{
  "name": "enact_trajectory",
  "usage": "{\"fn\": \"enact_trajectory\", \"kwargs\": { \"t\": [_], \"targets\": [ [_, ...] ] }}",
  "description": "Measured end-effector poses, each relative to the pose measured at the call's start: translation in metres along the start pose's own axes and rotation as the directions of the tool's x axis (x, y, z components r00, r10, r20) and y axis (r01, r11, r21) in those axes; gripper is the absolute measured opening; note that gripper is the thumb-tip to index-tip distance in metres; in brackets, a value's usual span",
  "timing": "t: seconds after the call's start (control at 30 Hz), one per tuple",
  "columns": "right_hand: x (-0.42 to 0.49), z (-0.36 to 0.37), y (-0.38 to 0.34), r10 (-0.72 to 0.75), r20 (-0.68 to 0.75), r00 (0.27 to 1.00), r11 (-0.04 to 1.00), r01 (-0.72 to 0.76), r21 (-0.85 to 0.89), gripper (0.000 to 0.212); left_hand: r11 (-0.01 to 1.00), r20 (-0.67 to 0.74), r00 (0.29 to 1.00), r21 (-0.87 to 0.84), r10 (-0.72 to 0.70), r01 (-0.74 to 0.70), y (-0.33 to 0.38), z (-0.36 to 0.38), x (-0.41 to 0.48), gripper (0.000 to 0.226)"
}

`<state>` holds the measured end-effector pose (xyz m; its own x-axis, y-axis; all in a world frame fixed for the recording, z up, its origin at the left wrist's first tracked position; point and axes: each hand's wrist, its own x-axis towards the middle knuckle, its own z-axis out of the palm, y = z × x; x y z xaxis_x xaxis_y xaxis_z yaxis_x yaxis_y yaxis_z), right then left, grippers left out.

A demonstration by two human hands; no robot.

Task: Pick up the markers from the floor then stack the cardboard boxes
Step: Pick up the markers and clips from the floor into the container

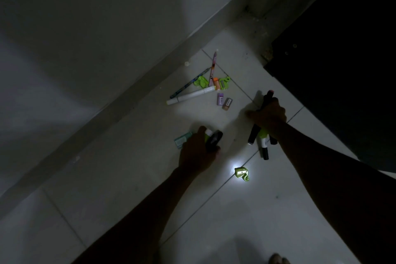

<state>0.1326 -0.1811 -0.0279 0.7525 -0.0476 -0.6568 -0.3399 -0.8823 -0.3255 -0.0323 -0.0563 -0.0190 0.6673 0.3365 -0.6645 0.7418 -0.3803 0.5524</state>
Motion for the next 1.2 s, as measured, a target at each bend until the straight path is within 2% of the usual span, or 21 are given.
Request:
{"fn": "enact_trajectory", "kwargs": {
  "t": [0.13,0.27,0.4,0.5,0.67,0.77,0.83,0.97,1.07,1.13,1.2],
  "targets": [
    [-0.003,0.006,0.004,0.066,-0.004,0.998,0.997,-0.066,-0.04,0.07,0.977,0.023,0.998,0.203,0.064,-0.067,-0.001,0.015,-0.01,0.058],
    [-0.011,0.011,0.011,0.141,-0.115,0.983,0.988,-0.132,0.083,0.062,0.949,0.015,0.993,0.293,0.118,-0.117,0.003,0.02,-0.014,0.053],
    [-0.016,0.011,0.021,0.233,-0.103,0.967,0.967,-0.219,0.131,0.065,0.944,0.021,0.991,0.302,0.129,-0.13,0.01,0.023,-0.013,0.052],
    [-0.02,0.011,0.024,0.255,-0.061,0.965,0.961,-0.246,0.128,0.056,0.957,0.001,0.995,0.277,0.095,-0.091,0.011,0.021,-0.011,0.054],
    [-0.03,0.011,0.023,0.195,-0.044,0.98,0.975,-0.189,0.118,0.05,0.993,-0.041,0.997,0.102,0.064,-0.059,0.005,0.013,-0.01,0.052],
    [-0.046,0.012,0.023,0.17,0.037,0.985,0.976,-0.174,0.127,0.057,0.996,-0.048,0.998,-0.085,-0.026,0.022,0.002,0.004,-0.014,0.034],
    [-0.057,0.011,0.022,0.178,0.084,0.98,0.968,-0.189,0.162,0.059,0.988,-0.04,0.997,-0.145,-0.065,0.059,0.003,-0.002,-0.019,0.019],
    [-0.08,0.005,0.013,0.153,0.177,0.972,0.932,-0.201,0.3,0.048,0.97,-0.036,0.997,-0.234,-0.073,0.063,0.013,-0.017,-0.03,0.02],
    [-0.103,-0.007,-0.001,0.1,0.257,0.961,0.915,-0.191,0.357,0.019,0.916,-0.018,0.995,-0.392,-0.101,0.086,0.03,-0.034,-0.041,0.024],
    [-0.121,-0.018,-0.011,0.06,0.289,0.955,0.909,-0.172,0.379,0.021,0.846,0.062,0.99,-0.514,-0.124,0.138,0.046,-0.046,-0.054,0.017],
    [-0.14,-0.032,-0.021,0.022,0.29,0.957,0.893,-0.149,0.424,0.022,0.803,0.153,0.981,-0.565,-0.12,0.187,0.062,-0.059,-0.071,0.011]
  ]
}}
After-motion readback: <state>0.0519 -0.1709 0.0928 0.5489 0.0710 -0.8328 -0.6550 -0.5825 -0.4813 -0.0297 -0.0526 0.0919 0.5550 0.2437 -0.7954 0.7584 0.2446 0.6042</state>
